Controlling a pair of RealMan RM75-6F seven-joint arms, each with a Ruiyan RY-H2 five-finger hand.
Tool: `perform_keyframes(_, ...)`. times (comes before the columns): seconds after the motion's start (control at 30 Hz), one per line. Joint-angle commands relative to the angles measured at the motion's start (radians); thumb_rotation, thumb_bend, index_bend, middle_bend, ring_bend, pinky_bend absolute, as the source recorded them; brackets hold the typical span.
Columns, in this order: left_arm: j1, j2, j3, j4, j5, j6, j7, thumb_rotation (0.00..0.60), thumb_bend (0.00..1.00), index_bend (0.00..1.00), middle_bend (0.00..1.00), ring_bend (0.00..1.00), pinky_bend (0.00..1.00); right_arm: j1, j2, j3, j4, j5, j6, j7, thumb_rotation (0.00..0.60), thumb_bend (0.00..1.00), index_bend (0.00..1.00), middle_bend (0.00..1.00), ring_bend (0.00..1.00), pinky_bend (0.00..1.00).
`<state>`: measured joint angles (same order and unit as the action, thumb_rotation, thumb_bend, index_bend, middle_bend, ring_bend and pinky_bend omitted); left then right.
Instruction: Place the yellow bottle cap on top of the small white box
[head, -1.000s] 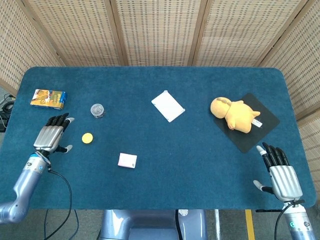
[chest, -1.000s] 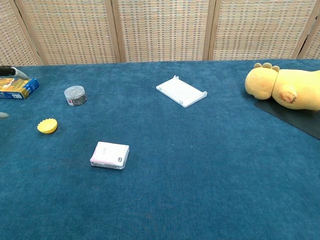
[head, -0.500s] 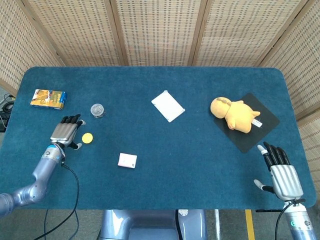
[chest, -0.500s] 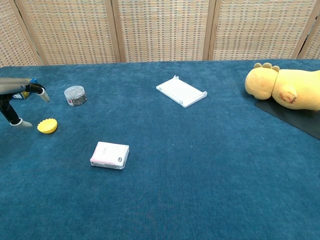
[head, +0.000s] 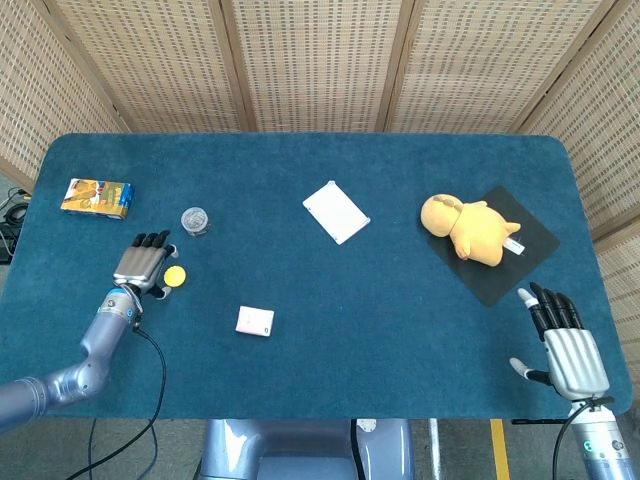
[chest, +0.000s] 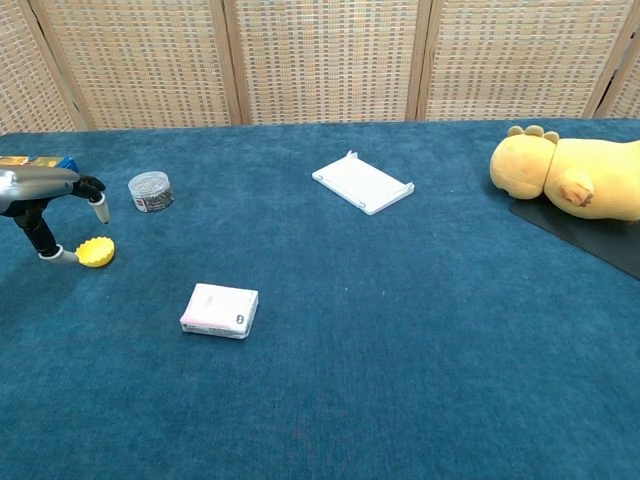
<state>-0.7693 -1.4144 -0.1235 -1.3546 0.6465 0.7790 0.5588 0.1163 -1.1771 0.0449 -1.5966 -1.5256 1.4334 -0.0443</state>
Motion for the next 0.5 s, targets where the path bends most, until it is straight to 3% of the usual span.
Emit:
perform_keyframes(0.03, -0.009, -0.009, 0.013, 0.008, -0.017, -0.005, 0.006, 0.6, 0.28, 0.27, 0.0, 0.0, 0.0, 0.0, 0.0, 0.0, 0.001, 0.001, -0.001, 0.001, 0.6, 0.0, 0.05, 0.0, 0.0, 0.04)
perform_keyframes(0.5, -0.021, -0.047, 0.043, 0.051, -0.005, 0.005, -0.015, 0.6, 0.28, 0.27, 0.0, 0.0, 0.0, 0.002, -0.003, -0.002, 0.003, 0.001, -0.003, -0.001, 0.6, 0.0, 0.05, 0.0, 0.0, 0.04)
